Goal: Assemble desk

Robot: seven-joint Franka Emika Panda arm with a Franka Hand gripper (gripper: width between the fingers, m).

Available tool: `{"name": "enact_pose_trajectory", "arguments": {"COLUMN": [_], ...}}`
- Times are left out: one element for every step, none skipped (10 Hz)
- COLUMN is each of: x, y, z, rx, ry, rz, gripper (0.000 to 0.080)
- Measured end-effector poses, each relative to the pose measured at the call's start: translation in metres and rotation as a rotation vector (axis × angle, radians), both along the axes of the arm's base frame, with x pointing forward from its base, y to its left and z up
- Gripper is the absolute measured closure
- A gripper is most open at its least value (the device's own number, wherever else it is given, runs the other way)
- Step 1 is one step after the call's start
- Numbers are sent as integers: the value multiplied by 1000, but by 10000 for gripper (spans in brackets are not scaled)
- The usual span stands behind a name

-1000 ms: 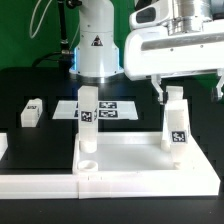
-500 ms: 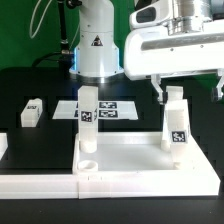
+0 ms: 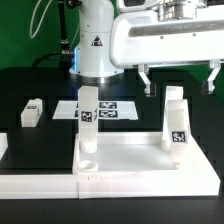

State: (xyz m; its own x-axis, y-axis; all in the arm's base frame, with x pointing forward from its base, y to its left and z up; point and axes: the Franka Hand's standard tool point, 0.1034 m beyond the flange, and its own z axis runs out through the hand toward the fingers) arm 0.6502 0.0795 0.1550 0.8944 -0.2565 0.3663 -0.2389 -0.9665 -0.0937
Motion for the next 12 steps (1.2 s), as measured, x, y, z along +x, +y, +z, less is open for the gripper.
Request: {"name": "enact_pose_trajectory", "arguments": {"x": [4,3,3,7,7,7,6,5,3,1,-4,-7], "y": [-4,-4,-5,-7,-7,-2,5,15,27,31,33,37], "z": [3,3,4,6,5,2,-5,-13,-22,-29,-34,-37], "rx": [22,54,90,122,143,145,146,149,153,148,144,144], "ry": [66,160,239,266,277,262,252,250,253,257,261,269], "rz": [-28,-53,-80,-106,-121,-119,-116,-133,-156,-152,-153,-162], "gripper": [151,151,151,151,151,151,151,151,151,151,151,151]}}
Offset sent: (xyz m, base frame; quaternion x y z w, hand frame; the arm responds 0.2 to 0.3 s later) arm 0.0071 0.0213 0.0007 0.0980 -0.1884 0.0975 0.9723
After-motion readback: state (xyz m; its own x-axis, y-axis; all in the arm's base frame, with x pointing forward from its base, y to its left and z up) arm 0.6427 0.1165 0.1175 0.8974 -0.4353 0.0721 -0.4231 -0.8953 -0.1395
